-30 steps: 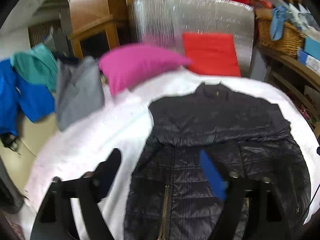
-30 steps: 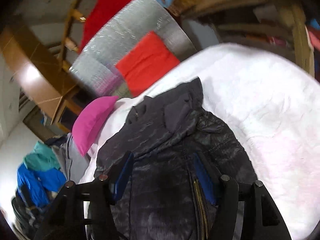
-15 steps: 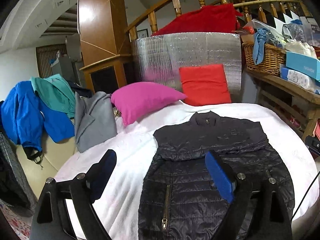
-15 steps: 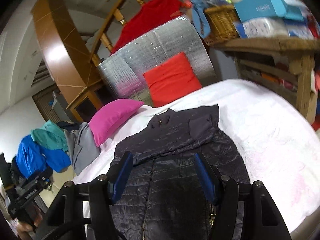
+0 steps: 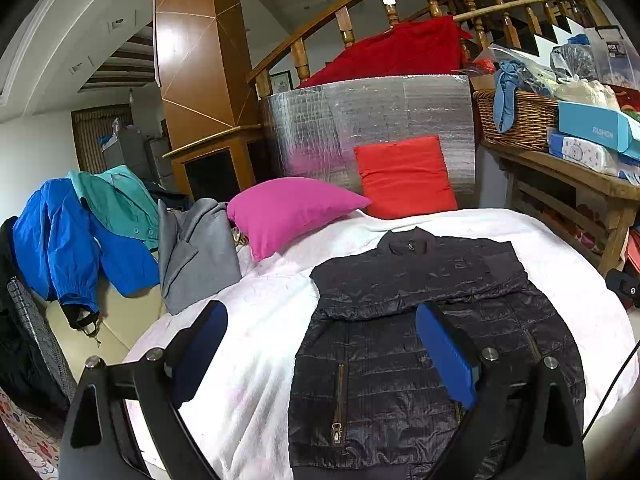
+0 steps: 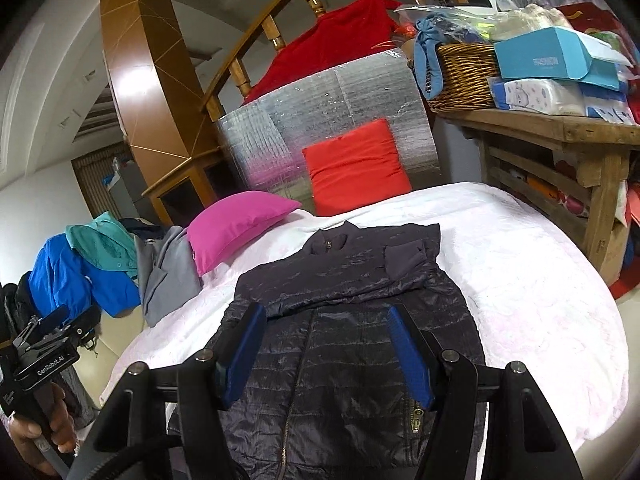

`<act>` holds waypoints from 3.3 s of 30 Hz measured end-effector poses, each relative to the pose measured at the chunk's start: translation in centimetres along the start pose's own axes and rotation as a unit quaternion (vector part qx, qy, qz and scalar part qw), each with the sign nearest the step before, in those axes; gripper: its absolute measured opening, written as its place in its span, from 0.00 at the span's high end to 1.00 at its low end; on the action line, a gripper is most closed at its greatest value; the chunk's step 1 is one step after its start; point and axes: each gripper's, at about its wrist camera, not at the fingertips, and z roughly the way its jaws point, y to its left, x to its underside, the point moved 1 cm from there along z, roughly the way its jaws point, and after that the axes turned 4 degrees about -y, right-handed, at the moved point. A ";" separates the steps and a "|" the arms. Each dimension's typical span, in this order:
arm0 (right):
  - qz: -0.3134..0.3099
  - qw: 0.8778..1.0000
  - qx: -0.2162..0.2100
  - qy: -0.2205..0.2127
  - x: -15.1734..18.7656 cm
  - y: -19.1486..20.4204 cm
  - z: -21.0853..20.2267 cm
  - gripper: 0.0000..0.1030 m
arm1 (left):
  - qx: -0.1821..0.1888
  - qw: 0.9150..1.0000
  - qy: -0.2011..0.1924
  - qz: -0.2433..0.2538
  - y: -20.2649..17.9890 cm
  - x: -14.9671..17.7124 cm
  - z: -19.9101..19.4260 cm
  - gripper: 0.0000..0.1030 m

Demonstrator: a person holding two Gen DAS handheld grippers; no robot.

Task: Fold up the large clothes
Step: 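Open both grippers and lift them away from the folded jacket, then move both grippers down to the jacket hem, then grasp the black jacket hem with both grippers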

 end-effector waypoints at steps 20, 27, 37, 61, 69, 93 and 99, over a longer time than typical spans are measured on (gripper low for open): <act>0.051 0.998 0.039 0.010 2.2 -6.6 -0.2 0.25 | -0.034 0.996 0.073 0.026 2.9 6.0 3.5 0.06; 0.088 0.993 0.057 0.052 4.6 -10.5 -0.5 0.25 | -0.065 0.990 0.122 0.010 6.0 9.6 4.6 0.06; 0.075 0.992 0.066 0.071 5.5 -10.3 -0.1 0.25 | -0.080 0.993 0.089 0.003 7.3 8.3 3.5 0.06; 0.063 0.993 0.068 0.078 6.5 -8.7 0.4 0.25 | -0.081 0.993 0.090 -0.006 7.8 8.3 3.4 0.06; 0.067 0.990 0.075 0.099 7.7 -9.6 1.0 0.25 | -0.040 0.990 0.137 -0.003 7.7 10.0 5.4 0.06; 0.197 0.963 0.016 0.185 15.3 -15.3 6.8 0.55 | 0.155 0.928 0.306 -0.145 7.5 19.7 14.8 0.44; 0.204 0.962 -0.017 0.183 14.2 -15.6 6.2 0.55 | 0.182 0.921 0.312 -0.145 6.3 19.7 15.8 0.43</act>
